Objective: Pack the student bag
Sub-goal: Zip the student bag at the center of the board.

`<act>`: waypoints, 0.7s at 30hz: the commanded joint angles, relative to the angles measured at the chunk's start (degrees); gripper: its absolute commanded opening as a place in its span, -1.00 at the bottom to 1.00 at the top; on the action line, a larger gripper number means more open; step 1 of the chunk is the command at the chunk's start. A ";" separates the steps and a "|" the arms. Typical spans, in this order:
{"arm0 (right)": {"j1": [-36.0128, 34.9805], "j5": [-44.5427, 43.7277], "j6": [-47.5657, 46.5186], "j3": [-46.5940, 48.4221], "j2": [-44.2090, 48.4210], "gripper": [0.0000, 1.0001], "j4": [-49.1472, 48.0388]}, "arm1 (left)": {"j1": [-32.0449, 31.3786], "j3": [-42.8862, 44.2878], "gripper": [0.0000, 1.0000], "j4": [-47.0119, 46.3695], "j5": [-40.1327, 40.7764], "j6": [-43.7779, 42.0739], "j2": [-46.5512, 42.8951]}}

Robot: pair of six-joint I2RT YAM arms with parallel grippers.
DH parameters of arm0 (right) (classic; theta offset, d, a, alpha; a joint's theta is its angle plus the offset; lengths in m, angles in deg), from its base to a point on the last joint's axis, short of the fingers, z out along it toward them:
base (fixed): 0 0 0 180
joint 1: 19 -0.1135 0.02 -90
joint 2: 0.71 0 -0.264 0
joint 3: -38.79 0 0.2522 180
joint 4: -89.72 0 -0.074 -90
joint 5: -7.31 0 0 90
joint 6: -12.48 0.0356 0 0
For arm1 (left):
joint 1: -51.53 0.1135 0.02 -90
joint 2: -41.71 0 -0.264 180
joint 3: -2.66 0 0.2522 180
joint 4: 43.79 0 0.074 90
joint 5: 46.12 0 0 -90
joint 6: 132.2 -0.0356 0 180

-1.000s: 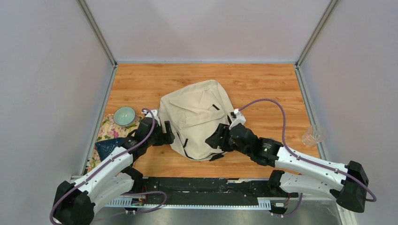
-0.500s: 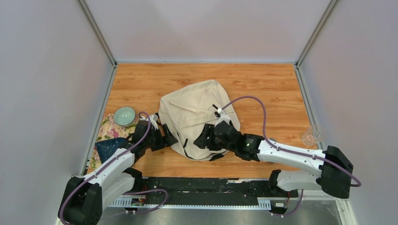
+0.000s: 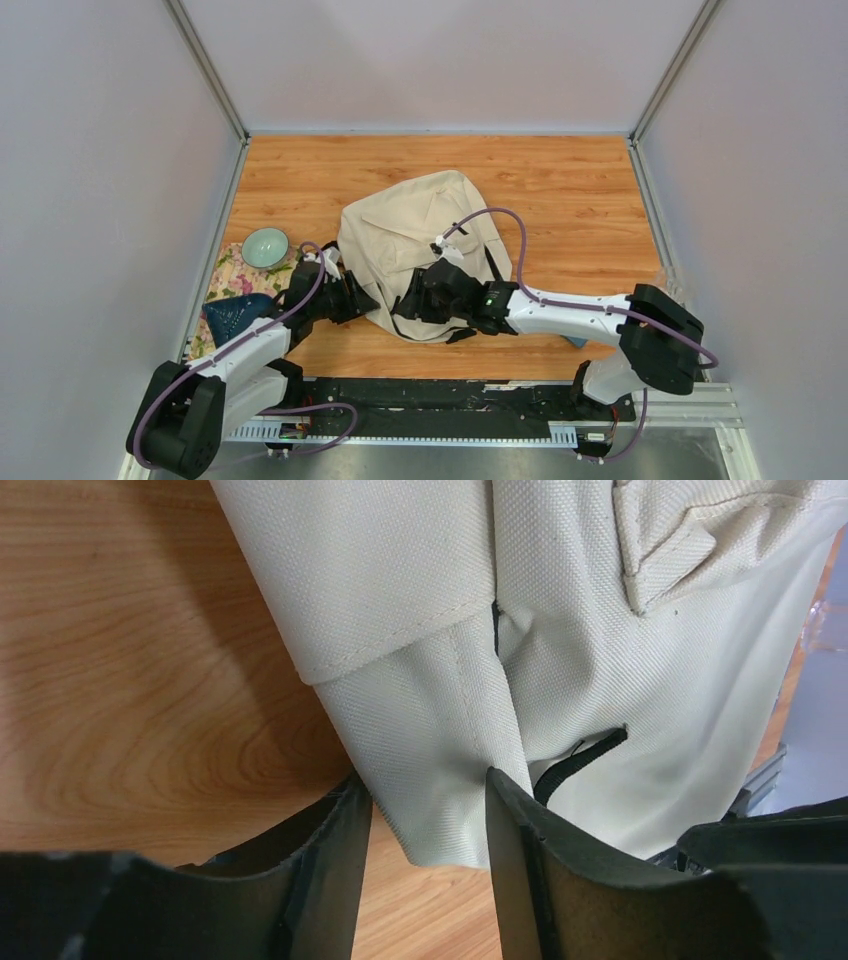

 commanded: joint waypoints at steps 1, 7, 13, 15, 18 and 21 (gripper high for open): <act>-0.31 -1.47 2.37 3.08 -3.10 -0.05 -2.63 | 0.24 -0.64 -0.11 -4.89 -2.02 1.15 0.68; -0.22 -4.54 3.16 5.80 -7.85 -0.11 -1.58 | 0.33 -1.17 -0.60 -4.98 -3.08 1.23 -0.19; 0.40 -6.66 3.95 8.44 -11.63 -0.17 -1.40 | 0.24 -2.93 -0.99 -6.38 -4.92 2.20 -0.99; 0.57 -7.36 4.39 8.79 -12.34 -0.21 -1.31 | 0.24 -3.28 -1.00 -6.74 -5.36 2.46 -1.16; 0.84 -9.03 5.18 9.49 -13.65 -0.26 -1.22 | 0.33 -3.46 -1.00 -7.09 -5.71 2.46 -1.25; 0.93 -9.65 5.71 10.46 -15.15 -0.31 -0.88 | 0.33 -3.45 -1.00 -7.35 -6.07 2.46 -1.16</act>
